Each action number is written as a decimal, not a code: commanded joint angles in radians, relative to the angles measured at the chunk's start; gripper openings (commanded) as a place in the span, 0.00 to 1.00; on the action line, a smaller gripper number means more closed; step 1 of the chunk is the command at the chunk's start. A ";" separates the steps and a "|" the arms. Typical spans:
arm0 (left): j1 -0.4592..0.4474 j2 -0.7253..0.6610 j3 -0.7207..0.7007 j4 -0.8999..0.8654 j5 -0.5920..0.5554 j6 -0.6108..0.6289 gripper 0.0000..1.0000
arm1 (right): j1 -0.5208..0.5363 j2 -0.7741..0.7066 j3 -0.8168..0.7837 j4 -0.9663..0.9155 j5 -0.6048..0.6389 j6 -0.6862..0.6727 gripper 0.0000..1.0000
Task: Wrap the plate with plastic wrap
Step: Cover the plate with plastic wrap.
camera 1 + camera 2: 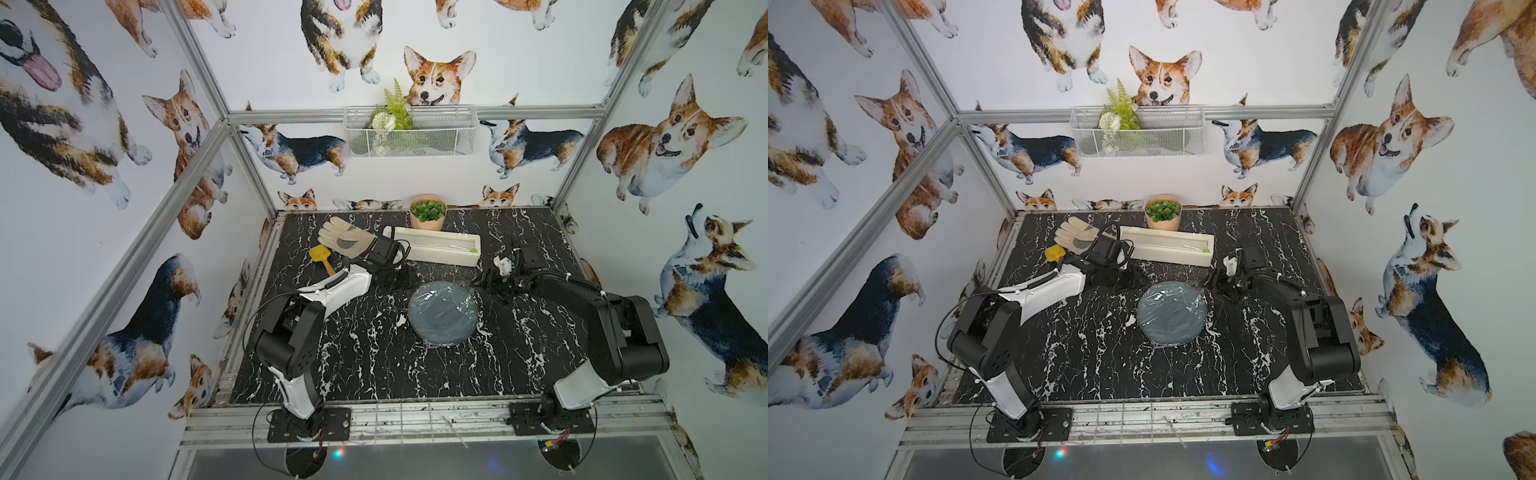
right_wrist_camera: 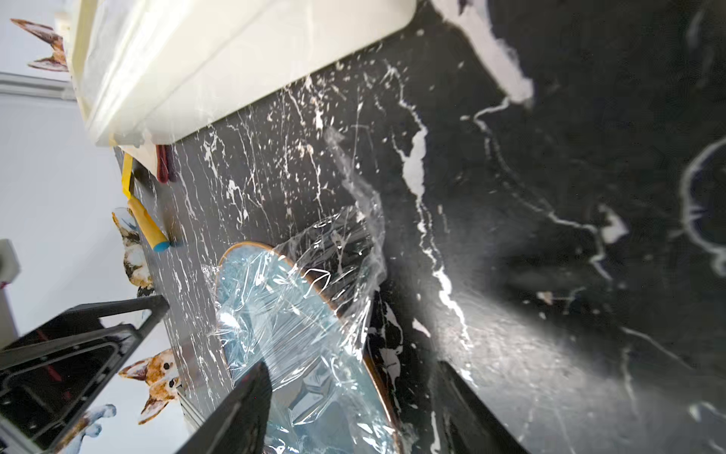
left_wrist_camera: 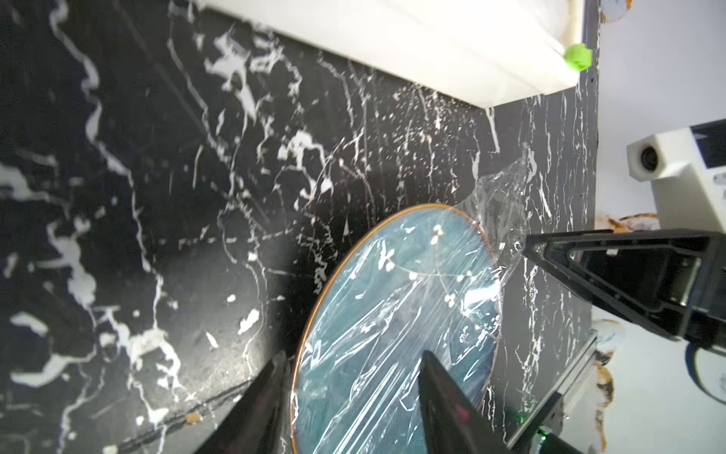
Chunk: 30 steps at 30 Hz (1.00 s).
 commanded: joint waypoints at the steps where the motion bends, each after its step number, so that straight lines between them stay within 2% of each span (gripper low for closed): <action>1: 0.001 0.073 0.110 -0.167 0.052 0.193 0.49 | -0.004 -0.004 0.014 -0.031 -0.006 -0.021 0.66; 4: -0.001 0.153 0.220 -0.243 0.054 0.249 0.43 | -0.004 -0.004 0.010 -0.019 -0.022 -0.010 0.65; 7: -0.001 0.187 0.286 -0.312 0.009 0.297 0.42 | -0.004 -0.010 0.005 -0.020 -0.018 -0.014 0.65; 13: -0.014 0.211 0.314 -0.340 -0.013 0.335 0.42 | -0.004 0.004 0.006 -0.011 -0.023 -0.011 0.64; 21: -0.043 0.252 0.327 -0.316 -0.012 0.324 0.42 | -0.001 0.016 0.015 -0.007 -0.027 -0.006 0.64; 30: -0.061 0.283 0.356 -0.319 -0.109 0.334 0.38 | -0.001 0.019 0.013 -0.009 -0.027 -0.010 0.64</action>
